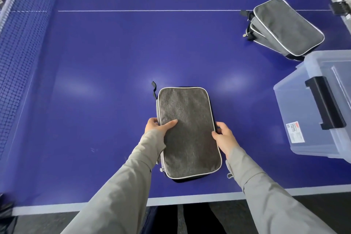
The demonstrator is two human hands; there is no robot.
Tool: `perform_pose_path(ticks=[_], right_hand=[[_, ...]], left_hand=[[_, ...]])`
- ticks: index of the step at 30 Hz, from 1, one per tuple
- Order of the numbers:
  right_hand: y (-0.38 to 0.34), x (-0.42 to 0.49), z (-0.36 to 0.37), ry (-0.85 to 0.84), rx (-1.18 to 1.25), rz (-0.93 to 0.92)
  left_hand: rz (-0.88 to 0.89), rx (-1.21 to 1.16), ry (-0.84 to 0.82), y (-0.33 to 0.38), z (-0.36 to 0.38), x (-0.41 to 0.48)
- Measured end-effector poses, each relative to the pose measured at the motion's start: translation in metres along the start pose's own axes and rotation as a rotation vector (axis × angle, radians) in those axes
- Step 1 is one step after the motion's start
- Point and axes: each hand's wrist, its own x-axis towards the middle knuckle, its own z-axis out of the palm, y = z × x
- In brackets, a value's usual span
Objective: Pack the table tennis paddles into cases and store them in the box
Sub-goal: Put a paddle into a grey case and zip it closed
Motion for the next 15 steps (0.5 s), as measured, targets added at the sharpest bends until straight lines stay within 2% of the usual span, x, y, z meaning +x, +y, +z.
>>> perform_pose_path(ticks=[7, 15], right_hand=[[-0.003, -0.002, -0.007, 0.001, -0.015, -0.023], [-0.015, -0.02, -0.02, -0.075, 0.094, -0.116]], left_hand=[[0.05, -0.137, -0.135, 0.0, 0.005, -0.002], [0.171, -0.237, -0.059, 0.0, 0.002, -0.026]])
